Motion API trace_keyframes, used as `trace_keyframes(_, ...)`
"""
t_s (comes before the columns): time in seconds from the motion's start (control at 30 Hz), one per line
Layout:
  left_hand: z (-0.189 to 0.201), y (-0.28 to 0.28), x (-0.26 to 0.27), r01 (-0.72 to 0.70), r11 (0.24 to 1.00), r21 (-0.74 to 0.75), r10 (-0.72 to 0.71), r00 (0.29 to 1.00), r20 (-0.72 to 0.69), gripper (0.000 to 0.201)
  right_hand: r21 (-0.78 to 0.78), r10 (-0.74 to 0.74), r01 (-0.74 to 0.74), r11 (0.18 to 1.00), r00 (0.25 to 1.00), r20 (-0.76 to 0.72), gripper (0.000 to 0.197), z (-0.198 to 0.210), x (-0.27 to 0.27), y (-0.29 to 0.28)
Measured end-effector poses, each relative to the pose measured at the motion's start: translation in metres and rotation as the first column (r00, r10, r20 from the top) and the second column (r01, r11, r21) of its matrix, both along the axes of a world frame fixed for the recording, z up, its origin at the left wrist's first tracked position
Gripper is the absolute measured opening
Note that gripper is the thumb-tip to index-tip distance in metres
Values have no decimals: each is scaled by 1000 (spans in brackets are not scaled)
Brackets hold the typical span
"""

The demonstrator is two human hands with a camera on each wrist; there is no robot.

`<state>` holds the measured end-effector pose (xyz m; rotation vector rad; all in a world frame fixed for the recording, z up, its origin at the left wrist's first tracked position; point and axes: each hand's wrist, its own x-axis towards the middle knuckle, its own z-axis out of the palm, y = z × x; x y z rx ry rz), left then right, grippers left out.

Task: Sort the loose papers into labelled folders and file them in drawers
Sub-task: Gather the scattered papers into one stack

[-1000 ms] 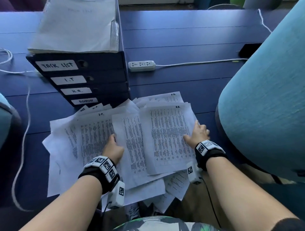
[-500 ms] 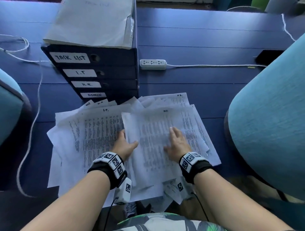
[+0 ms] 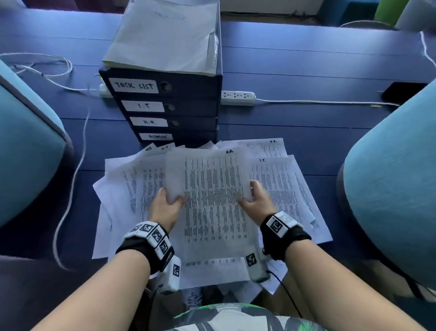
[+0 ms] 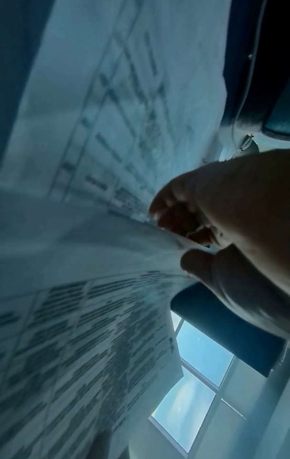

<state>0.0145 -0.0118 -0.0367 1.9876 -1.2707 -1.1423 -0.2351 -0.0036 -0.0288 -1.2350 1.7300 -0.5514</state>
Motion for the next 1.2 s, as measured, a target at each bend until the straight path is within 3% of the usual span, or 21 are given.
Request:
trace_keyframes(0.07,-3,-3,14,-42,999,12,39,988,152,33,-22,-5,2,1000,986,-167,23,1,11,-4)
trace_keyframes(0.17,-6,-3,38,-88,990,111,38,921,388,50,2,1,0,1000,951,-308,13,-3,19,-5)
trace_keyframes(0.3,-8,3,51,-48,975,216,-54,895,443,66,82,-8,44,996,919,-395,11,-13,19,2)
trace_keyframes(0.5,-5,-2,53,-20,970,244,-54,954,294,91,142,-117,168,976,943,-311,9,-21,11,-1)
trace_keyframes(0.6,-2,-3,45,52,971,232,-109,964,243,46,147,-149,193,970,952,-267,13,-21,9,-2)
trace_keyframes(0.7,-7,-5,37,68,973,218,-78,996,36,46,131,-149,179,975,967,-209,15,-17,15,-1)
trace_keyframes(0.8,-9,-8,27,54,974,218,-42,997,-64,19,90,-106,123,988,979,-177,17,-18,24,0)
trace_keyframes(0.9,-2,-6,15,58,971,230,-20,986,-167,67,26,-68,73,997,985,-156,12,-17,28,1)
trace_keyframes(0.93,4,-7,10,48,971,236,2,978,-209,76,-6,-66,66,998,985,-160,10,-17,27,1)
trace_keyframes(1.0,9,-10,2,45,971,233,19,963,-267,73,-54,-63,54,997,982,-180,7,-15,19,1)
trace_keyframes(1.1,8,-14,-8,92,967,237,-69,992,-102,74,-76,-60,42,996,967,-249,26,-11,-1,2)
trace_keyframes(1.2,6,-14,-13,138,969,204,-133,990,-36,54,-32,-135,137,990,867,-480,44,-11,-32,-1)
